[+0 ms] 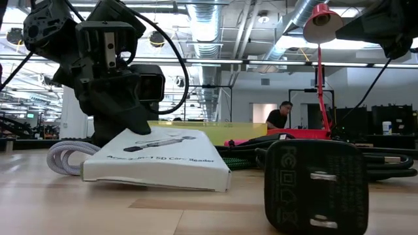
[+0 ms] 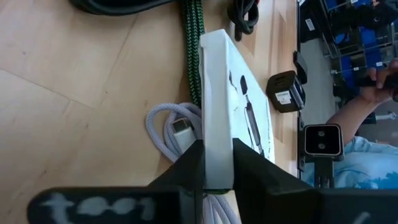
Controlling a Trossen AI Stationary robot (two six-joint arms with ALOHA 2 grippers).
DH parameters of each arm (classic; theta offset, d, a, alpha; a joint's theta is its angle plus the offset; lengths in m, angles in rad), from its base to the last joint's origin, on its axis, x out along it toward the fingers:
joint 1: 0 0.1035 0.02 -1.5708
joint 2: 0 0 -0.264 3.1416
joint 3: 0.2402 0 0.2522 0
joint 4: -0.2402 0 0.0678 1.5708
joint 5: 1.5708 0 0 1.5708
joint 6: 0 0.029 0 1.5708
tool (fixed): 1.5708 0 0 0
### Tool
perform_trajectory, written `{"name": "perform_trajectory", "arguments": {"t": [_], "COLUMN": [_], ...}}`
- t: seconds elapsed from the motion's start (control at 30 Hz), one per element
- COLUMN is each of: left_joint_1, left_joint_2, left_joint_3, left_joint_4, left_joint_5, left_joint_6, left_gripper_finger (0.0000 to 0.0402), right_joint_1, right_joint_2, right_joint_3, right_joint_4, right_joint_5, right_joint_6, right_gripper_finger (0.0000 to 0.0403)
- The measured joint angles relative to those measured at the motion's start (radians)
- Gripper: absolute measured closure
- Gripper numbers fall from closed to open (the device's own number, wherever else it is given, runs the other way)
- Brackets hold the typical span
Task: Pick and place items into bin
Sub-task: Put the white card reader box into the red bin
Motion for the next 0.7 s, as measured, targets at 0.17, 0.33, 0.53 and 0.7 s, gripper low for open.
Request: {"name": "perform_trajectory", "arguments": {"t": [0.17, 0.33, 0.53, 0.7], "left_joint_1": [0.0, -0.002, -0.001, 0.019], "left_joint_2": [-0.023, -0.06, -0.107, -0.16], "left_joint_3": [-0.001, -0.002, -0.002, -0.001], "left_joint_4": [-0.002, 0.002, 0.006, 0.005], "left_joint_5": [0.003, 0.014, 0.019, 0.021], "left_joint_6": [0.006, 0.023, 0.031, 0.052], "left_gripper_finger": [0.0365, 0.0365, 0.0365, 0.0365], "right_joint_1": [0.0, 0.0, 0.0, 0.0], "right_joint_2": [0.0, 0.0, 0.0, 0.0], "right_joint_3": [0.0, 0.0, 0.0, 0.0], "right_joint_4": [0.0, 0.0, 0.0, 0.0], "right_joint_5": [0.0, 0.001, 0.002, 0.003], "right_joint_6": [0.0, -0.003, -0.005, -0.007], "right_gripper_finger": [0.0403, 0.0403, 0.0403, 0.0403]}}
